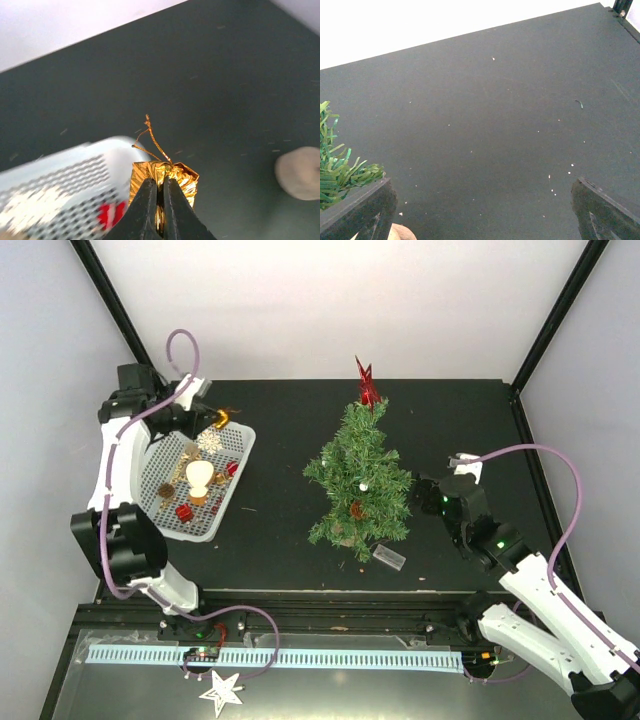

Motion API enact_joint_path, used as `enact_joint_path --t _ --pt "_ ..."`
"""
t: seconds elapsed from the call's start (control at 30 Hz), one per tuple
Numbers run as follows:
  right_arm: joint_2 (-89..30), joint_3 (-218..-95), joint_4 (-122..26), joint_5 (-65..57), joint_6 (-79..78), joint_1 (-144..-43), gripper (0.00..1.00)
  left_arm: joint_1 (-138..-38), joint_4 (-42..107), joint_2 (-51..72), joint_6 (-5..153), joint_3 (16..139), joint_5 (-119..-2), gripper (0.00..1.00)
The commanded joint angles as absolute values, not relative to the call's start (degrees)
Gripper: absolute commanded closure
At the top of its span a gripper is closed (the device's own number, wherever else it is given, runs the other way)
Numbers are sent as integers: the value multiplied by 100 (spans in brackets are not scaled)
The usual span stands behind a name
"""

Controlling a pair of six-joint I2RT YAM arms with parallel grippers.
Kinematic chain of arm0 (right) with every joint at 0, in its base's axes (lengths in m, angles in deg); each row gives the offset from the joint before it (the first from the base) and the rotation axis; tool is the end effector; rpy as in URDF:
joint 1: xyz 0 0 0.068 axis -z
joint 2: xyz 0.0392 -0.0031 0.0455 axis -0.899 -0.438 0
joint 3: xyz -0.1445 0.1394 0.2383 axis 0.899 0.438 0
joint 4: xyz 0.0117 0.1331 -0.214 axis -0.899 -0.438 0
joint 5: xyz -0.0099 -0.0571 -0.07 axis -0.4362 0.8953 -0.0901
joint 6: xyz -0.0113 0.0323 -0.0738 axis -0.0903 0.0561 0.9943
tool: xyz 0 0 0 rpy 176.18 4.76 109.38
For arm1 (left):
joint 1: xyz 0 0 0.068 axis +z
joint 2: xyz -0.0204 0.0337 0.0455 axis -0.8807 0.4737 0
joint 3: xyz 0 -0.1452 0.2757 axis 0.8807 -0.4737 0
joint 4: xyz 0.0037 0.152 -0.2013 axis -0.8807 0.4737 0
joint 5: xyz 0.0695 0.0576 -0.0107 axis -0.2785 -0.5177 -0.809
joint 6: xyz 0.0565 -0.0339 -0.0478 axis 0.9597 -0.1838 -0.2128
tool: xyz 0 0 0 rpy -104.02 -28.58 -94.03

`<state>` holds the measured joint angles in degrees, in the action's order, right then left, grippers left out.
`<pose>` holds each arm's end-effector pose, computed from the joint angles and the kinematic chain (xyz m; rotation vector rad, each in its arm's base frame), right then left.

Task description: Decorate the small christmas tree

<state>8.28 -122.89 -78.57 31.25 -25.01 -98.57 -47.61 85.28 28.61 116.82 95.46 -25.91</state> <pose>0.1430 0.0581 0.3042 0.2288 2.0538 0.1885 0.3525 0.0391 0.3601 0.6212 2.1761 -0.5325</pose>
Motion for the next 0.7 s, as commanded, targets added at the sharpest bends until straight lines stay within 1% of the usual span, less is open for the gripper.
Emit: enact_joint_path --t 0.0,0.13,0.2,0.37,0.5,0.67 --pt "849 -12222 -7815 3204 -2590 -9812 4 -5771 8952 2195 11663 9907 -1578 98" --pt "830 -12248 -7844 3157 -2670 -9812 4 -6856 8710 1753 11623 10062 -1641 98" --pt "858 -12264 -7892 3159 -2706 -9812 4 -7153 8517 1686 11421 10176 -1538 98" --pt "923 -12272 -7971 3180 -2745 -9816 4 -7650 8479 1891 11133 10492 -951 98" --pt "932 -12289 -8023 3214 -2769 -9814 4 -8028 8394 1947 11138 10452 -1039 98" --pt "859 -12281 -7993 3198 -2778 -9812 4 -8240 7986 2070 10877 10296 -1077 98"
